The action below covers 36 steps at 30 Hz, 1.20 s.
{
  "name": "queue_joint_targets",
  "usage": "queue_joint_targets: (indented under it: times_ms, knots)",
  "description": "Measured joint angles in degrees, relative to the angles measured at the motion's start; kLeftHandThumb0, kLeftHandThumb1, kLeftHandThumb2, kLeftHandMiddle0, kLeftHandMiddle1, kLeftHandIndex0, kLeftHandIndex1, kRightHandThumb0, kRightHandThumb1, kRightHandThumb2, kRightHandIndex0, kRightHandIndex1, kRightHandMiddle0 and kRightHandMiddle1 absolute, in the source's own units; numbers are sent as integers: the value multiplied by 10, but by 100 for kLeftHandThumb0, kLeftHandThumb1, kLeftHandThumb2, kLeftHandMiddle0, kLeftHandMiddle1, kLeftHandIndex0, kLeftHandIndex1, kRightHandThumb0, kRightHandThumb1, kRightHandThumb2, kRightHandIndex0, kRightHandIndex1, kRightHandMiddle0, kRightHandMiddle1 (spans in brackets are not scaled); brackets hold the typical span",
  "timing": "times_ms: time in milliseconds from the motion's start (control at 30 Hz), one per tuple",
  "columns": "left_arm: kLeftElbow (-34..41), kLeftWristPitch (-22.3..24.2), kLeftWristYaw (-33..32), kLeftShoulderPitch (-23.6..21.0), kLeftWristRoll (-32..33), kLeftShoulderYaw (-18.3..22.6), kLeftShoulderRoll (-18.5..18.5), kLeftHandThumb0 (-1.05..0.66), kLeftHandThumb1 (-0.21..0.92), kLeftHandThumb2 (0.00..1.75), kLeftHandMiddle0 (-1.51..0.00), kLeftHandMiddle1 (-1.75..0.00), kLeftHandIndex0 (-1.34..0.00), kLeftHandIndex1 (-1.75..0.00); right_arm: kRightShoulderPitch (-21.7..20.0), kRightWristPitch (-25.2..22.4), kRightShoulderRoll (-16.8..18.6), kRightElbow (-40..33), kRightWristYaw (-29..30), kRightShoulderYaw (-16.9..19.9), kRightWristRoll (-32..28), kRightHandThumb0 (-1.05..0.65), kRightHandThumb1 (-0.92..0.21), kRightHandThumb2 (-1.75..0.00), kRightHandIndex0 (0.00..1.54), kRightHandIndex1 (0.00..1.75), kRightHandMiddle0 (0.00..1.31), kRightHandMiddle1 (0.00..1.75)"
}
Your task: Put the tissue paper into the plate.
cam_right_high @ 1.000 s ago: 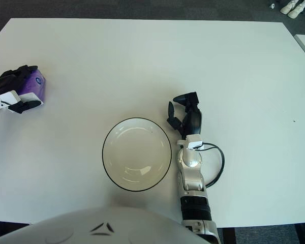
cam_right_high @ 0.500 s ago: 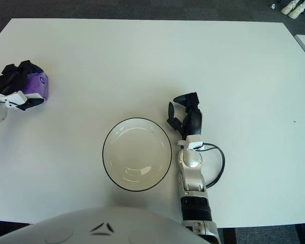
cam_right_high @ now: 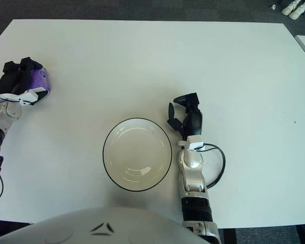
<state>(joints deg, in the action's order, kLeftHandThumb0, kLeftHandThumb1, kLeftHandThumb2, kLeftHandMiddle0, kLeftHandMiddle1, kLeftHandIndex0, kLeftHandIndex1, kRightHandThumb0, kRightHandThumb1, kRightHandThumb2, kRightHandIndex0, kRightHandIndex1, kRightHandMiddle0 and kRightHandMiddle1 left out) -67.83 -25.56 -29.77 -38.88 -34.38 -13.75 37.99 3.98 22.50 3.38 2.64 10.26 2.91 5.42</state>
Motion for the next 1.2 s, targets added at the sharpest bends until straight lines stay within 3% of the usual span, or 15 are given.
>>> queue_joint_targets:
  times_ms: [267, 467, 833, 1200]
  knots:
    - [-22, 0, -97, 0, -1, -12, -22, -51, 22, 143, -133, -175, -68, -175, 1, -3, 1, -1, -1, 3, -2, -38, -67, -87, 58, 136, 34, 175]
    - [-32, -14, -121, -1, 21, -3, -35, -50, 25, 140, -136, -175, -66, -175, 0, -3, 2, -1, 0, 4, -2, -38, -69, -85, 58, 136, 33, 175]
    - [-34, -96, -33, 1, 185, 113, -87, -49, 26, 139, -137, -175, -65, -175, 0, 2, 2, 0, 0, 5, -2, -38, -71, -83, 59, 135, 32, 175]
    - [-15, -154, 111, -5, 331, 213, -148, -53, 17, 150, -133, -175, -73, -175, -5, 4, 2, -1, -2, 5, -2, -37, -74, -79, 62, 133, 30, 175]
